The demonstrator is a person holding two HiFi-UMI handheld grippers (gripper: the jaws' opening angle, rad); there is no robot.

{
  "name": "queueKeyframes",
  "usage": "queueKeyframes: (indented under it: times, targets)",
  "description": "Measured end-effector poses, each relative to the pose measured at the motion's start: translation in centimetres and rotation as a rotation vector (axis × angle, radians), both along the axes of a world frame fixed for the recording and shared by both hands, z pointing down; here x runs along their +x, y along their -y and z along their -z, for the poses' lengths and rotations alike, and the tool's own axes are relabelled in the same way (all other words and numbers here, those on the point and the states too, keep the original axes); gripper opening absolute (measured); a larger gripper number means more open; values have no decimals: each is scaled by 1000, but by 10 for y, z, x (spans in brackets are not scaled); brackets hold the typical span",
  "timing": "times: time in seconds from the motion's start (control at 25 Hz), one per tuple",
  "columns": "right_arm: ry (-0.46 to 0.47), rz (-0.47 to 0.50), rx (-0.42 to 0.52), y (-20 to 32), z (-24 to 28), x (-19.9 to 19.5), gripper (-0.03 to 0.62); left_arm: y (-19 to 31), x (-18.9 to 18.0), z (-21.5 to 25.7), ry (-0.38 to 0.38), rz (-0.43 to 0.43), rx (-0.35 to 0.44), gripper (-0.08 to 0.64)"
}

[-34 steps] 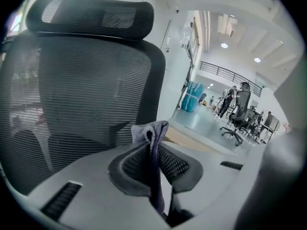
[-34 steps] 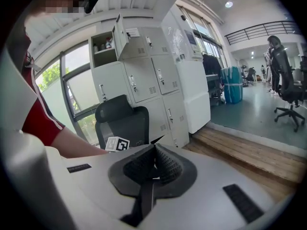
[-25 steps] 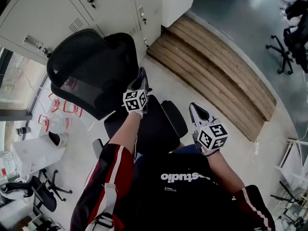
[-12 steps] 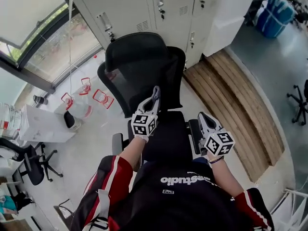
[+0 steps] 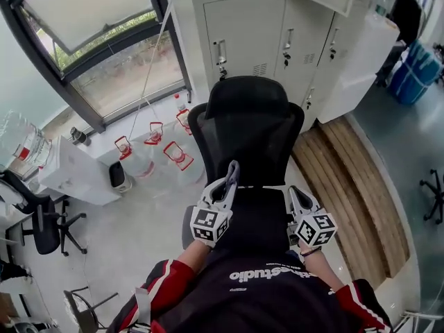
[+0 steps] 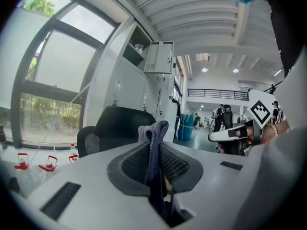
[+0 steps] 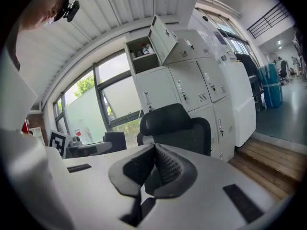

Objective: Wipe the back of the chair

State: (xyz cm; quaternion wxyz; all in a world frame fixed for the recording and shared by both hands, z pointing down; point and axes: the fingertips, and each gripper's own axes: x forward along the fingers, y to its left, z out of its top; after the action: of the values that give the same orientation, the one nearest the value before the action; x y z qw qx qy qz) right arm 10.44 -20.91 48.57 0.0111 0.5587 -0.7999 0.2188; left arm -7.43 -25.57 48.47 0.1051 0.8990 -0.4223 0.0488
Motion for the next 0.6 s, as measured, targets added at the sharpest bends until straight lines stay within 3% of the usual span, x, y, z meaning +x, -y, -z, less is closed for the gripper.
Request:
queueKeyframes:
  times: [0.2,0.6]
  targets:
    - [1,-1,11,-11,11,-38,15,2,-37,24,-92,9,8,59]
    - [-27,51,15,-59,20,-71,15,-53,-66,31,-156,32,8,60]
